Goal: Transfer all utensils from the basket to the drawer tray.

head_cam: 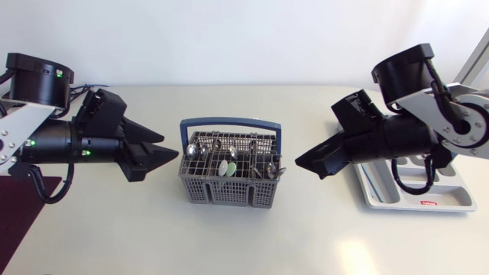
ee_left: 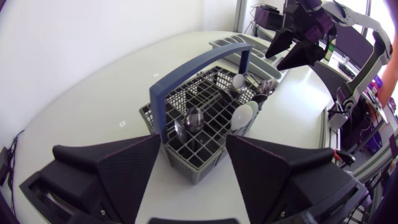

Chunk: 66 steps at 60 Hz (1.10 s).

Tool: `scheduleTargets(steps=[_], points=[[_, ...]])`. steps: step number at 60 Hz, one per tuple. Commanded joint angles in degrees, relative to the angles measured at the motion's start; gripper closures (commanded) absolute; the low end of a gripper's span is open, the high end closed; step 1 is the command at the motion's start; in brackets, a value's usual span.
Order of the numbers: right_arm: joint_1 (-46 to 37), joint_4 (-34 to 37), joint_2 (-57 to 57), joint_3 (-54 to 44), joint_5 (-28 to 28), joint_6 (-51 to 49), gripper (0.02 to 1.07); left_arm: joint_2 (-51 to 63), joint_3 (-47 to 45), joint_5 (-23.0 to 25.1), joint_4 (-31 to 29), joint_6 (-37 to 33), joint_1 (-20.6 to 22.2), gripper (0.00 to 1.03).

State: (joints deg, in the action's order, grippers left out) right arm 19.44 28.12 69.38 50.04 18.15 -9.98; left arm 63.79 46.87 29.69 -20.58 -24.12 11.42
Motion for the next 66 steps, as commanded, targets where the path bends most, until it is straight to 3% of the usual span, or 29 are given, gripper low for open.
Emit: scheduleTargets(steps=[1,15,22,33,40,50,57,66], points=[[1.3,1.6,-2.1,-2.0,0.3,-2.2,0.2,-1.0,-1.0,-0.1,-1.2,-2.0,2.3,0.29],[3.1,1.8,-4.4,-5.3,0.4,-5.2,0.2,-2.2,-0.8,-3.5,0.7,-8.8,12.6,0.29],[4.4,1.8,-5.1,-6.4,0.6,-7.4,0.2,-0.3,-0.8,-12.7,5.7,-15.3,21.3,0.29],[5.1,1.0,-5.6,-8.2,0.6,-8.8,0.2,5.9,-0.8,-22.4,10.9,-27.3,32.3,0.29],[5.1,0.2,-5.8,-9.7,0.6,-9.9,0.2,10.2,1.4,-25.5,10.9,-32.0,35.2,0.29],[5.3,-1.5,-5.9,-11.6,0.4,-11.1,0.2,14.8,5.5,-26.7,10.9,-36.8,35.6,0.3],[5.3,-2.1,-6.2,-12.4,0.3,-11.8,0.2,17.5,7.4,-27.4,11.3,-41.1,35.7,0.39],[5.3,-4.4,-5.9,-14.3,0.3,-12.5,0.2,20.1,7.7,-27.9,13.6,-45.2,35.6,0.42]])
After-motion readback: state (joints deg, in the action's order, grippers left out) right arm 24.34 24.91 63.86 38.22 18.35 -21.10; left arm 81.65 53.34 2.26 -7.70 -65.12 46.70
